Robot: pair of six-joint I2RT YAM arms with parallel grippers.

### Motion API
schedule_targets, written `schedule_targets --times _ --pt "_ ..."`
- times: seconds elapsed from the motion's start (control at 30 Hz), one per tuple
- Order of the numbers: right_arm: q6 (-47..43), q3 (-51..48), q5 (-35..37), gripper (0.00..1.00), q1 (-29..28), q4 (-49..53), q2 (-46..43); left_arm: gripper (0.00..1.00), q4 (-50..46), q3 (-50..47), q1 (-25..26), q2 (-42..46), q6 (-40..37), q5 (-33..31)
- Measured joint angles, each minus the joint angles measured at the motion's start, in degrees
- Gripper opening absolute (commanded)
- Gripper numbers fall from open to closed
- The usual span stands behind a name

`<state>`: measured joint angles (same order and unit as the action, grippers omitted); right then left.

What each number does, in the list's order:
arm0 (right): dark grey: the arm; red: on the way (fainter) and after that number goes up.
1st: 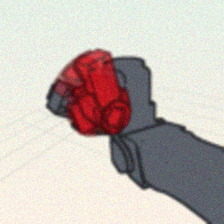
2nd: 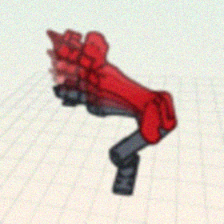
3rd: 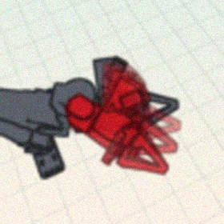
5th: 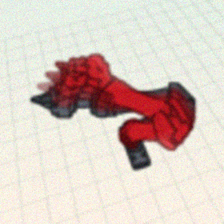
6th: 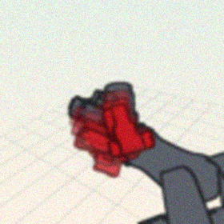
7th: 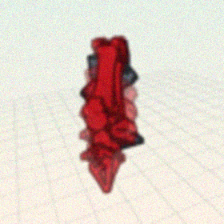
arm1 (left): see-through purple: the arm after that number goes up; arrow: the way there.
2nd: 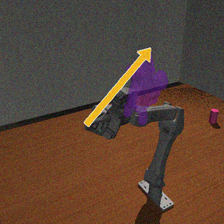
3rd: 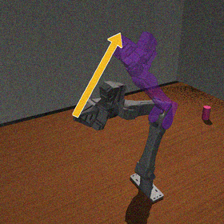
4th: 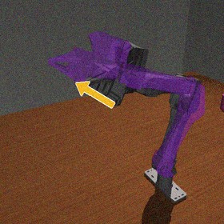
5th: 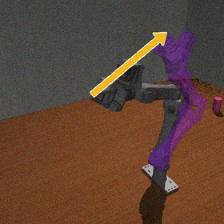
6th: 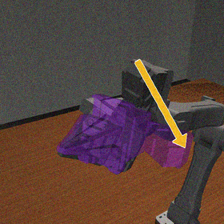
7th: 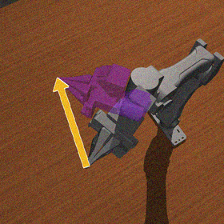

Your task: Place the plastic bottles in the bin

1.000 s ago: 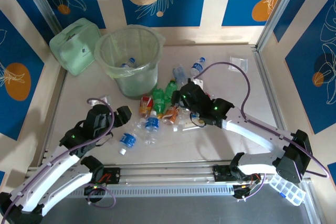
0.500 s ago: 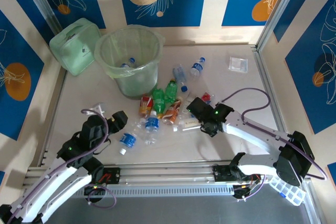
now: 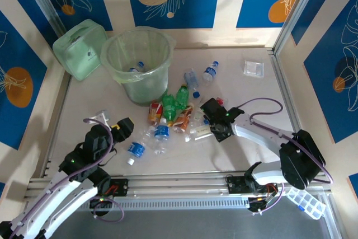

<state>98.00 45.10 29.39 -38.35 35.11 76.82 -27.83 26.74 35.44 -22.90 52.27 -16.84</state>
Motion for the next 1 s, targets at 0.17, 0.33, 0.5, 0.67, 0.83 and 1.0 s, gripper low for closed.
schedule_targets --times 0.17,0.33,0.5,0.67,0.83,1.0 --pt "-0.02 -0.02 -1.68 0.79 0.35 -1.29 3.06 0.77 0.24 -0.24 0.0 -0.94 0.0 -0.24" --pt "-0.26 -0.79 -2.91 0.75 1.22 -2.58 4.2 0.77 1.01 -0.46 0.0 -2.25 0.0 -0.39" --pt "-0.44 -1.36 -3.13 0.69 1.73 -3.1 4.07 0.77 2.14 -0.61 0.0 -3.76 -0.04 -0.37" --pt "-0.59 -2.49 -3.37 0.58 1.9 -4.22 2.69 0.77 3.48 -1.09 0.0 -5.35 -0.59 -0.11" --pt "-0.81 -3.93 -3.52 0.51 2.27 -4.81 0.66 0.76 5.86 -1.57 0.0 -6.36 -2.23 0.98" --pt "-1.16 -5.86 -3.48 0.47 2.84 -4.15 -2.86 0.75 7.96 -2.67 0.0 -6.6 -3.28 1.88"
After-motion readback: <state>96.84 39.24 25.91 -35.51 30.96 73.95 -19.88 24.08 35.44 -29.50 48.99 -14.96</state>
